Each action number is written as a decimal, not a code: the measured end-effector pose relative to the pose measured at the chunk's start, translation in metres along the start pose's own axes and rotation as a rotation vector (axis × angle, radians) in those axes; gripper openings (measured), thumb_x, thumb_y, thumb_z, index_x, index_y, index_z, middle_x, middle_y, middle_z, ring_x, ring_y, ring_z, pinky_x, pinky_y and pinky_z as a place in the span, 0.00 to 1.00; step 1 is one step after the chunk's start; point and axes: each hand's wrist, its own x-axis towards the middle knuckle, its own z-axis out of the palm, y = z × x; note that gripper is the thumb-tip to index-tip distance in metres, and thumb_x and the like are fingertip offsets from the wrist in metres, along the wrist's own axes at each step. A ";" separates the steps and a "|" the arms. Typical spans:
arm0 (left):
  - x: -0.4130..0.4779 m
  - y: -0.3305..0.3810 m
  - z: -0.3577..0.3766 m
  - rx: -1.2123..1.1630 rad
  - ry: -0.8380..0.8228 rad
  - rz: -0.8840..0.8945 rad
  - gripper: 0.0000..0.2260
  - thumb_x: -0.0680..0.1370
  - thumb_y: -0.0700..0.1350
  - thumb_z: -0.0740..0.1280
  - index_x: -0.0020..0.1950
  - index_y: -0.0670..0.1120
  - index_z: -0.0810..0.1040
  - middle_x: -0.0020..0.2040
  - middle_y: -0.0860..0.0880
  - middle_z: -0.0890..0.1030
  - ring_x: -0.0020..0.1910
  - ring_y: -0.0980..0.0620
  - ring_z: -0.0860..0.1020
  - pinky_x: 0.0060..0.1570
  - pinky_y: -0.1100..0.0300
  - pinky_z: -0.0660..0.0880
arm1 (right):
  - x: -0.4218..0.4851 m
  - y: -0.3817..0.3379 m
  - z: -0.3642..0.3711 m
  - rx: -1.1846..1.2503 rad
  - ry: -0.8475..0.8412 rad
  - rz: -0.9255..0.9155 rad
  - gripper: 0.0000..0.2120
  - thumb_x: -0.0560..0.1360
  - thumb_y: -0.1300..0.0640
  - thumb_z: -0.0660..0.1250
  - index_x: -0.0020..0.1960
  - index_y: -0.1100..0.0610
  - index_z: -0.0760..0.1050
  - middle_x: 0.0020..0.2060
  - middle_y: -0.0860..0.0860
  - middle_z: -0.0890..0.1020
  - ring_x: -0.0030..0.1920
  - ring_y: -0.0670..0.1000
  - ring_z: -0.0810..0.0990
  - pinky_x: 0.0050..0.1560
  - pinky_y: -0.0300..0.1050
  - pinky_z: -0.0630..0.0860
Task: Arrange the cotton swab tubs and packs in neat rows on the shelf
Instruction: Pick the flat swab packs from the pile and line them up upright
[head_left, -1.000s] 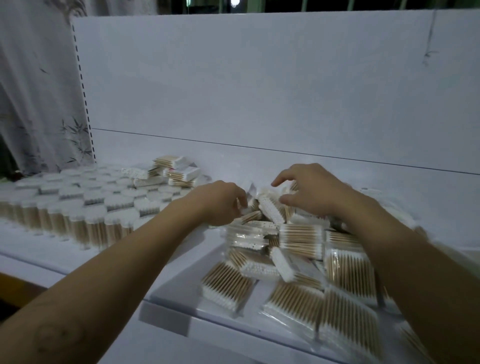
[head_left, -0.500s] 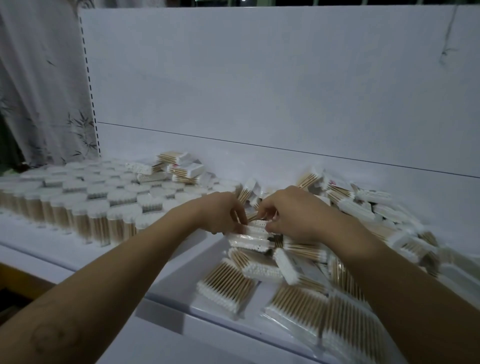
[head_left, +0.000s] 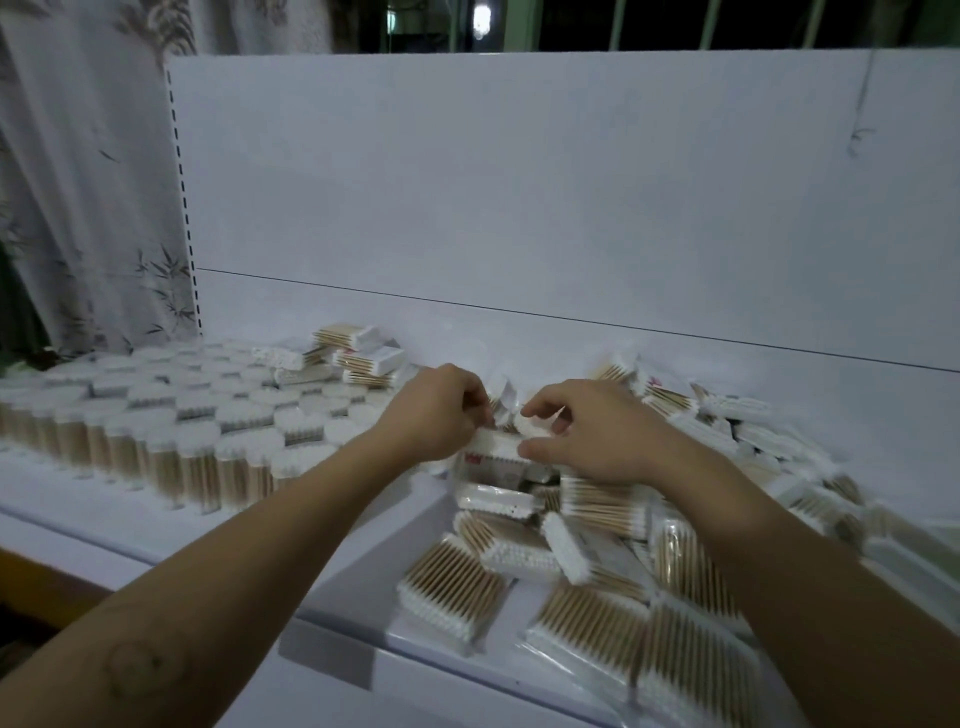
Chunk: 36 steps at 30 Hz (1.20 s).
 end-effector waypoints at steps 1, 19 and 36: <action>0.001 0.001 -0.002 -0.001 0.002 0.004 0.07 0.76 0.40 0.68 0.40 0.51 0.79 0.35 0.56 0.78 0.36 0.56 0.76 0.38 0.62 0.70 | -0.001 -0.002 -0.001 -0.010 -0.018 -0.002 0.26 0.70 0.39 0.72 0.65 0.48 0.75 0.57 0.44 0.77 0.53 0.44 0.76 0.52 0.41 0.73; -0.031 -0.022 -0.029 0.222 -0.267 0.018 0.09 0.78 0.49 0.68 0.57 0.52 0.78 0.50 0.54 0.80 0.46 0.55 0.76 0.51 0.57 0.76 | 0.042 -0.047 0.037 -0.551 -0.263 -0.148 0.20 0.75 0.55 0.64 0.67 0.51 0.70 0.58 0.52 0.78 0.58 0.54 0.74 0.63 0.52 0.67; -0.035 -0.047 -0.059 0.366 -0.198 0.225 0.12 0.79 0.56 0.62 0.59 0.54 0.77 0.57 0.53 0.80 0.54 0.51 0.76 0.51 0.56 0.73 | 0.053 -0.051 0.051 -0.627 -0.177 -0.094 0.23 0.77 0.42 0.63 0.69 0.45 0.68 0.61 0.51 0.79 0.59 0.54 0.76 0.64 0.52 0.67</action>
